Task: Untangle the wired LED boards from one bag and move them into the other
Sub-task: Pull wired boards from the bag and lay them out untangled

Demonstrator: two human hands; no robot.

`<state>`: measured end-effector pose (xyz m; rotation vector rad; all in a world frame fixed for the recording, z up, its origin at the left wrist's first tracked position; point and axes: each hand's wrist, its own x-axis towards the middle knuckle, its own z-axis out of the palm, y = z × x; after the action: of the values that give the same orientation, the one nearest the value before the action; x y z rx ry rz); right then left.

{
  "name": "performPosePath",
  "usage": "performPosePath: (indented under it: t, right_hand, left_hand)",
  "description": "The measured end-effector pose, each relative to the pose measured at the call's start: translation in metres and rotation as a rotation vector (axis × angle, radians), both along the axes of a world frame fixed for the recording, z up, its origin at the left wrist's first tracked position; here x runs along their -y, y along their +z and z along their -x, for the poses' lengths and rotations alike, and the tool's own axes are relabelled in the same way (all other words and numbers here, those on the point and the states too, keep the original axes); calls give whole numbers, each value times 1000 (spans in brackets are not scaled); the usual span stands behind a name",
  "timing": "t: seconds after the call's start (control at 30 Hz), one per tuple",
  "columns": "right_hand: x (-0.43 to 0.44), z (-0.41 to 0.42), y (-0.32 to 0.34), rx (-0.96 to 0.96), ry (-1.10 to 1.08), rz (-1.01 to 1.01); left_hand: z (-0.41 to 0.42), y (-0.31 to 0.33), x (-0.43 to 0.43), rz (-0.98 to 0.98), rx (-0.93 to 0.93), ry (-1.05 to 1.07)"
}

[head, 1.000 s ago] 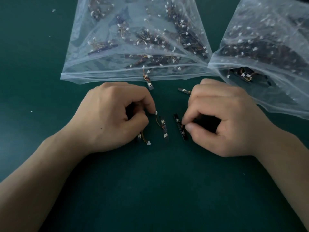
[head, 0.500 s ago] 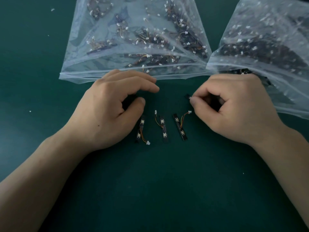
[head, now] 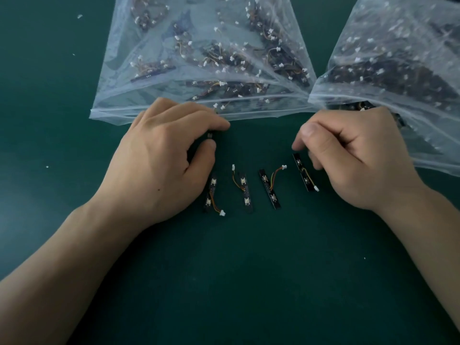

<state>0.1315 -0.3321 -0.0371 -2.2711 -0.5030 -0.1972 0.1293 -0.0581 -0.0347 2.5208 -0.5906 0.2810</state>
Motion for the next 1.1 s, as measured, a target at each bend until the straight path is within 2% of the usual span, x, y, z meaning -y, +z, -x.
performPosePath:
  t: [0.17, 0.3, 0.4, 0.97, 1.1]
  right_hand:
    - [0, -1, -1, 18, -5, -12]
    - [0, -1, -2, 19, -12, -7]
    - [-1, -1, -2, 26, -10, -13]
    - [-2, 0, 0, 14, -33, -23]
    - [-2, 0, 0, 6, -32, -19]
  left_hand:
    - [-2, 1, -2, 182, -11, 145]
    - [-4, 1, -3, 91, 58, 198]
    - [-6, 0, -6, 50, 17, 171]
    - [-2, 6, -4, 247, -187, 218]
    - [-2, 7, -5, 225, -208, 202]
